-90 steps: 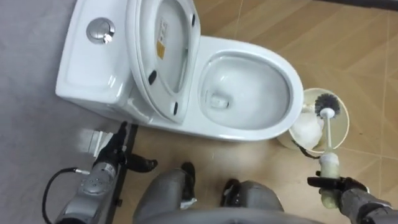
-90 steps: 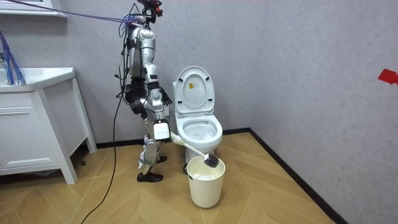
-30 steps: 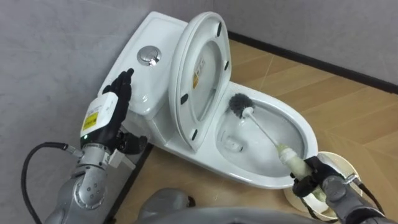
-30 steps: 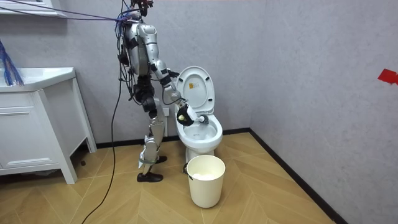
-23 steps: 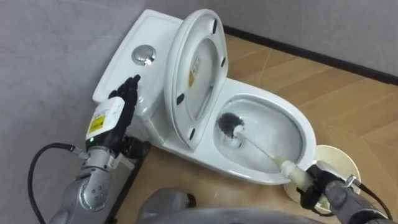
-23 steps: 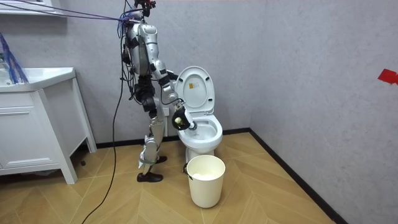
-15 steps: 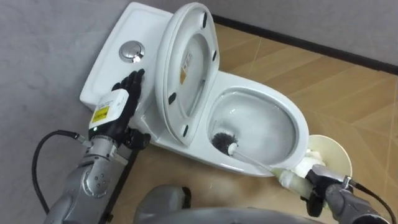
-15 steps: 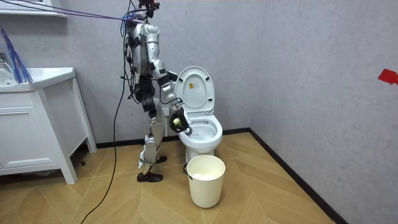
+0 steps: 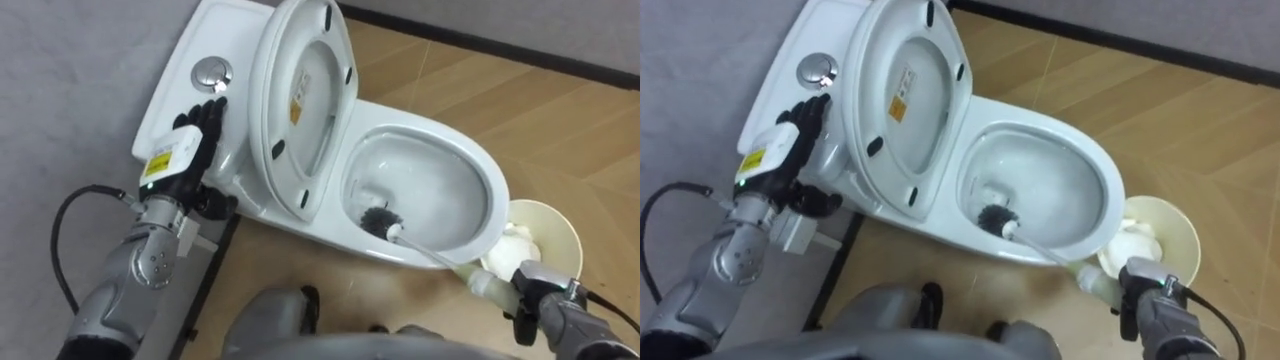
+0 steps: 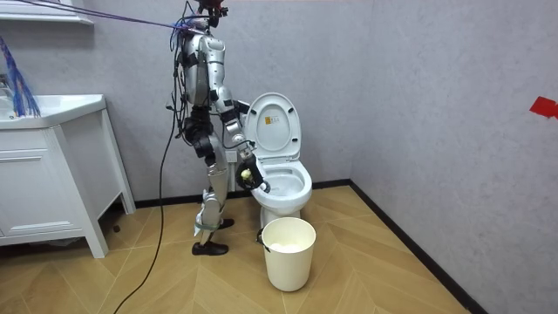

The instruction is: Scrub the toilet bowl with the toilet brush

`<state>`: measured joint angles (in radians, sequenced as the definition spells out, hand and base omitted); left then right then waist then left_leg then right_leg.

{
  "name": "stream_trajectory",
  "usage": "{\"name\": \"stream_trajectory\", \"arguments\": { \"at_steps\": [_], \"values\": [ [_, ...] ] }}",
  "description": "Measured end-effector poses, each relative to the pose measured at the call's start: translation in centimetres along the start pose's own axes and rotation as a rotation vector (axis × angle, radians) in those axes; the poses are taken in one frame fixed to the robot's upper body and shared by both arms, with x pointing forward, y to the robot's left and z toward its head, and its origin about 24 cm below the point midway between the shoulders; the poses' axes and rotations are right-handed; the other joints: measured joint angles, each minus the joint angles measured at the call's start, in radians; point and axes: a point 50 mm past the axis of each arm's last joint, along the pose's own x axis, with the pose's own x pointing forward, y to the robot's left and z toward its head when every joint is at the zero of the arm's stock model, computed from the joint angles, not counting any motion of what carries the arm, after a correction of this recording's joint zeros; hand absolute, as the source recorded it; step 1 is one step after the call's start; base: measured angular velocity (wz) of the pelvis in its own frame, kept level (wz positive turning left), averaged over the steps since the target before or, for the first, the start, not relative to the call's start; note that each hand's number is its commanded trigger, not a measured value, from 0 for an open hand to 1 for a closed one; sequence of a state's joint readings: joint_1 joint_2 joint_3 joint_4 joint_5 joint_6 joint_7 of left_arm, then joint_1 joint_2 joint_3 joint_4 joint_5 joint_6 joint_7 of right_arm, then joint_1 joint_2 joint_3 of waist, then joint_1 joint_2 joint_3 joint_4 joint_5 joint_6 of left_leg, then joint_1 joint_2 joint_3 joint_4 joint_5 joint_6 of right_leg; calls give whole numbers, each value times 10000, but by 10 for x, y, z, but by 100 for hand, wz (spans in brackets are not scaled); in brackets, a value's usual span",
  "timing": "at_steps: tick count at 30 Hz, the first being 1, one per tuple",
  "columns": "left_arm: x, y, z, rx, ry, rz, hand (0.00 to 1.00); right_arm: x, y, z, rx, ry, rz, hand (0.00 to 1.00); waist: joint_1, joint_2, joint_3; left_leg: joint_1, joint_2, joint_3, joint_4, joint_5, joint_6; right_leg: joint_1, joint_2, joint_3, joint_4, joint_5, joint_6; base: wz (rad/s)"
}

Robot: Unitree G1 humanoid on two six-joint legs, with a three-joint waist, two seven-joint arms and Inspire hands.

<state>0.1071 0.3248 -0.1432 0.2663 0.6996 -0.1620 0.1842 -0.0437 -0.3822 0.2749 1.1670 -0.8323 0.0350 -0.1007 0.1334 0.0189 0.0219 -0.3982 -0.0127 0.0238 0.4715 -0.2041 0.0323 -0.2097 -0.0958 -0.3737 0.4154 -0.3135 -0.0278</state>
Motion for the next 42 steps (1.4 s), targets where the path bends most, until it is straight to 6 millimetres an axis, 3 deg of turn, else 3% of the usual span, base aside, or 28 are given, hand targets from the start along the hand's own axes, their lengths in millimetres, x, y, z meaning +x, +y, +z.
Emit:
{"name": "stream_trajectory", "arguments": {
  "at_steps": [4, 6, 11, 13, 17, 19, 21, 23, 27, 30, 37, 42],
  "values": [
    [10, 9, 4, 281, -543, 553, 0, 4, -29, -1, -306, -55, -975, 100, 100, 79, 46, -868, 2, -40, 473, 31, 56, -870, -172, -130, 696, -147, -61, 6],
    [18, 17, 7, 479, -923, 915, 0, 6, -54, -5, -773, -3, -1736, 100, 191, 210, 156, -1514, -13, -47, 844, 60, 109, -1599, -327, -137, 1313, -256, -104, 2],
    [30, 31, 17, 1027, -1710, 1737, 0, 6, -110, -1, -1750, -158, -3505, 100, 607, 372, 184, -2965, 2, -1, 1488, 138, 195, -3176, -605, -154, 2402, -401, -256, -1],
    [35, 36, 23, 1098, -2057, 2039, 0, 3, -142, 6, -2245, -339, -4496, 100, 879, 478, 217, -3486, -21, 10, 1600, 215, 235, -3743, -699, -145, 2723, -415, -287, 0],
    [40, 47, 29, 1383, -2542, 2583, 0, -5, -188, 16, -2097, -245, -5883, 100, 1217, 466, 231, -4253, -149, 3, 1707, 391, 275, -4621, -908, -137, 3196, -455, -353, 6],
    [41, 49, 29, 1379, -2576, 2879, 0, -10, -207, 13, -2089, -31, -6345, 100, 1299, 402, 265, -4475, -181, 61, 1705, 445, 296, -4924, -984, -83, 3351, -478, -362, 4],
    [41, 54, 28, 1487, -2596, 3200, 0, -17, -226, 12, -2103, 32, -6883, 100, 1381, 270, 350, -4620, -159, 194, 1691, 464, 293, -5201, -999, 66, 3462, -475, -381, -16],
    [40, 56, 26, 1548, -2548, 3331, 0, -19, -231, 14, -1816, -43, -7105, 100, 1377, 191, 395, -4650, -151, 240, 1686, 467, 287, -5283, -982, 151, 3484, -478, -389, -9],
    [41, 60, 19, 1665, -2035, 3700, 0, -20, -234, 13, -394, -172, -7183, 100, 1369, 34, 387, -4713, -98, 391, 1710, 470, 283, -5457, -948, 324, 3514, -470, -402, -9],
    [38, 64, 12, 1933, -1664, 4086, 0, -22, -241, 13, 898, -299, -7499, 100, 1159, -132, 380, -4916, -32, 553, 1804, 474, 288, -5740, -963, 420, 3654, -452, -437, -10],
    [35, 66, 6, 2283, -1069, 4299, 0, -22, -240, 10, 2682, -356, -7560, 100, 721, -164, 372, -4967, -102, 607, 1855, 589, 375, -5852, -1110, 435, 3821, -444, -443, 0],
    [36, 65, 3, 2449, -777, 4086, 0, -20, -235, 14, 2027, -361, -7453, 100, 537, -127, 359, -4872, -153, 528, 1858, 650, 405, -5702, -1157, 332, 3820, -422, -413, 6]
  ]
}}
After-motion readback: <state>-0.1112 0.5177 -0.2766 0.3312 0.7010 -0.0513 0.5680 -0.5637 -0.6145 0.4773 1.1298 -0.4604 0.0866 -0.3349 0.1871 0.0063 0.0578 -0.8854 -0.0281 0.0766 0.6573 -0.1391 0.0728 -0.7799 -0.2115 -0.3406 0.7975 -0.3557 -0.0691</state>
